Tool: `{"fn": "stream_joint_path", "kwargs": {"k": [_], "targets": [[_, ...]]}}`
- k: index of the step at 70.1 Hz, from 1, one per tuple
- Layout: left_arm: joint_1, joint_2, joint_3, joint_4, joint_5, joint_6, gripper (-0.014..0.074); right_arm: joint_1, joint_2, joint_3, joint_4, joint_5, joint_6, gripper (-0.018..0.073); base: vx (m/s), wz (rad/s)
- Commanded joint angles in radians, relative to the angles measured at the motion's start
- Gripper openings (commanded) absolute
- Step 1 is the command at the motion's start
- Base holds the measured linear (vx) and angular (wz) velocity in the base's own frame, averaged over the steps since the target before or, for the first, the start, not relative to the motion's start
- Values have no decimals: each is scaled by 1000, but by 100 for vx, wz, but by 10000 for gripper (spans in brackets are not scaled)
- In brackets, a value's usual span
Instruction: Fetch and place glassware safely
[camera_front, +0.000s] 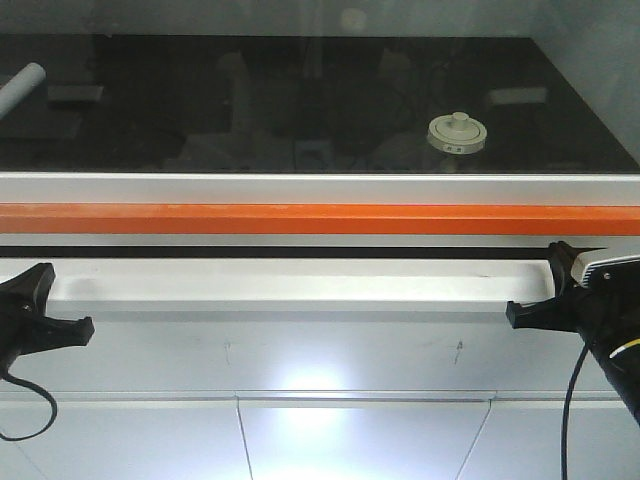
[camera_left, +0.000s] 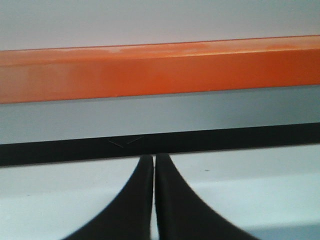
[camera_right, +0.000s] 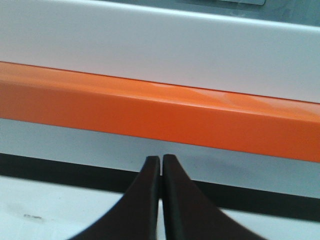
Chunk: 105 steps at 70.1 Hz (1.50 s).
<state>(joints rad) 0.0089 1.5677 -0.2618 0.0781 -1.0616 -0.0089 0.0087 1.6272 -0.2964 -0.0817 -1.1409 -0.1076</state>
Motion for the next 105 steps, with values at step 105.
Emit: {"fn": "stream_joint_path", "kwargs": {"k": [105], "targets": [[-4,75,-188,-26,-87,-1,-7,-5,-23,-25,3,-158,6,-1,0,0]]}}
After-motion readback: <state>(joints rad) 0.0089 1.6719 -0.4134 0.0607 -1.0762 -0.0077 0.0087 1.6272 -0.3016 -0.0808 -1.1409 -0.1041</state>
